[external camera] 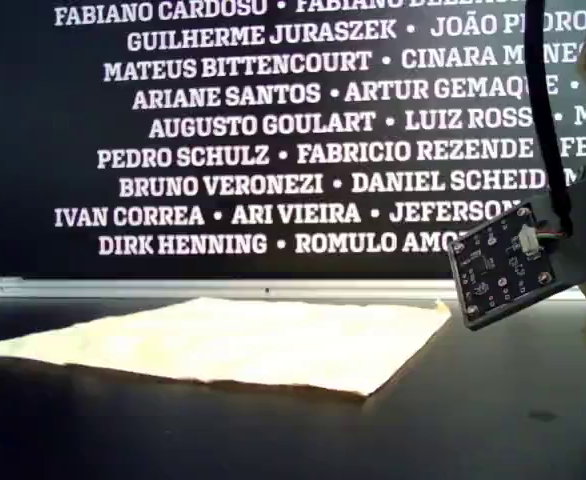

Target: Fold a cloth

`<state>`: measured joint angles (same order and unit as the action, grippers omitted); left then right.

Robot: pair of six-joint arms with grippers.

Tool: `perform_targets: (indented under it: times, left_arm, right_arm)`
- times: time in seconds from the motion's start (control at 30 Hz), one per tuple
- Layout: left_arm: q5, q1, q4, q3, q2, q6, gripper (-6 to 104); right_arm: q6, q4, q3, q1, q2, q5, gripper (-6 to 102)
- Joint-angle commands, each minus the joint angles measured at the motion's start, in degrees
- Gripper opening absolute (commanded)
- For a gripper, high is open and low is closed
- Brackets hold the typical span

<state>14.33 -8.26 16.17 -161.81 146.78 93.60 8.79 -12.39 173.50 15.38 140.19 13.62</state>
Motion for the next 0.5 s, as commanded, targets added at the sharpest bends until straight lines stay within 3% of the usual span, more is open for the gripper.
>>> perform_targets:
  times: [0.0, 0.27, 0.33, 0.4, 0.47]
  left_arm:
    - [0.44, 0.09, -1.32, 6.06, 5.1, 0.62, 56]
    - [-0.44, 0.09, -0.53, 5.71, 17.14, -0.18, 55]
    - [0.26, 0.35, -0.62, 3.43, 17.75, -0.79, 55]
    - [-0.53, -0.44, -0.79, 2.11, 18.28, -4.04, 54]
    - [-0.62, -0.62, -0.79, 0.7, 18.72, -11.16, 54]
  right_arm:
    - [-0.26, 1.14, -0.62, -0.79, 0.79, 0.53, 100]
    - [-0.26, 1.23, -2.46, -0.26, 10.37, 0.18, 100]
    - [0.62, 1.41, -2.46, 0.26, 15.03, -0.53, 100]
    - [0.26, 1.41, -2.37, 0.53, 20.3, -0.53, 100]
    - [-0.18, 1.41, -2.2, 0.62, 25.66, -0.53, 100]
